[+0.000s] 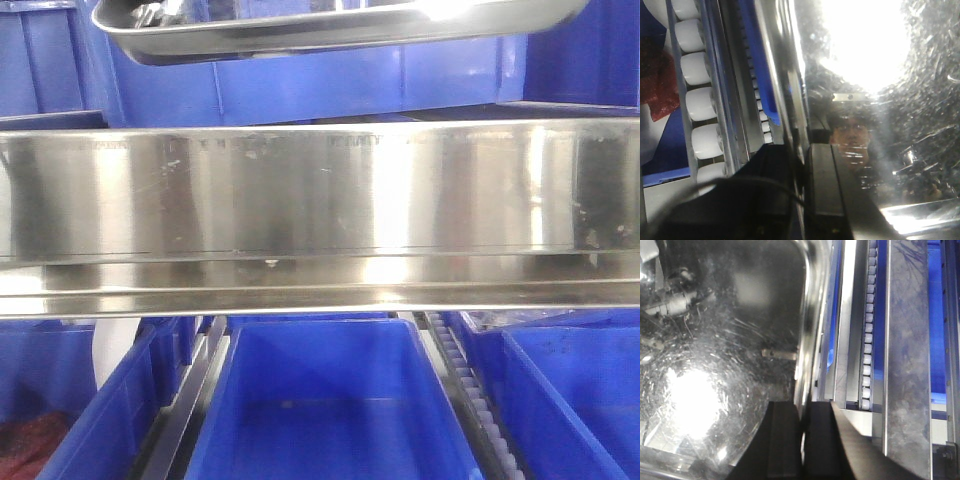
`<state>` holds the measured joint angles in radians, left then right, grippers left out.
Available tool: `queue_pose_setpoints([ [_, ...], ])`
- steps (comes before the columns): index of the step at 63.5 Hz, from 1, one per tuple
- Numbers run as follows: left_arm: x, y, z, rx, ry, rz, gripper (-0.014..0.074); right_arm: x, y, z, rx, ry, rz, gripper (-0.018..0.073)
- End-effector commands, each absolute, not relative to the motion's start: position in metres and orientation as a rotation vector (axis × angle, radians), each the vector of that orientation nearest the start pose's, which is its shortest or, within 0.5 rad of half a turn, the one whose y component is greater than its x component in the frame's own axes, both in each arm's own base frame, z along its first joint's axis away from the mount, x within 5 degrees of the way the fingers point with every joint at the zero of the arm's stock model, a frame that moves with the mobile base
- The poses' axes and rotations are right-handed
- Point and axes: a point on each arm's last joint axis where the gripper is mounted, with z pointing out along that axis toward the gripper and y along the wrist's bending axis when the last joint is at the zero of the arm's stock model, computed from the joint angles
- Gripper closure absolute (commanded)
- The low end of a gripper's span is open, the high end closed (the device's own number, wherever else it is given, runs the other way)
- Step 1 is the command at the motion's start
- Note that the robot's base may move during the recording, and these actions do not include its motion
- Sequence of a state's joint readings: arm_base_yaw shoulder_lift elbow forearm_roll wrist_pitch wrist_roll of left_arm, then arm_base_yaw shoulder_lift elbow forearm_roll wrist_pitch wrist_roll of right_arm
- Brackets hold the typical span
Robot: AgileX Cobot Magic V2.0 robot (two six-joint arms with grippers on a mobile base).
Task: Stack silver trays without gaps
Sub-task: 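Lift the silver tray with both grippers up off the shelf, then hold the tray raised in both grippers while the base drives to another rack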
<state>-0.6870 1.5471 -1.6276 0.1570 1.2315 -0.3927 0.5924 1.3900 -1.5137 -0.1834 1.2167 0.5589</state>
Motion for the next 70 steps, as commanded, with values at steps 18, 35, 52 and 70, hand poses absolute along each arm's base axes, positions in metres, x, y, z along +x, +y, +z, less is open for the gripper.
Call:
queue_pose_setpoints([
  [18, 0.2416, -0.1857, 0.4049, 0.455, 2.595, -0.14, 0.0645, 0.2353, 0.1398, 0.4302, -0.087, 2.405, 0.275, 0.0503],
  [35, 0.2416, -0.1857, 0.4049, 0.455, 2.595, -0.14, 0.0645, 0.2353, 0.1398, 0.4302, -0.087, 2.405, 0.275, 0.0503],
  [52, 0.2416, -0.1857, 0.4049, 0.455, 2.595, -0.14, 0.0645, 0.2353, 0.1398, 0.4302, -0.087, 2.405, 0.275, 0.0503],
  [70, 0.2416, -0.1858, 0.4049, 0.455, 2.594, -0.14, 0.0645, 0.2353, 0.1398, 0.4302, -0.087, 2.405, 0.275, 0.0503],
])
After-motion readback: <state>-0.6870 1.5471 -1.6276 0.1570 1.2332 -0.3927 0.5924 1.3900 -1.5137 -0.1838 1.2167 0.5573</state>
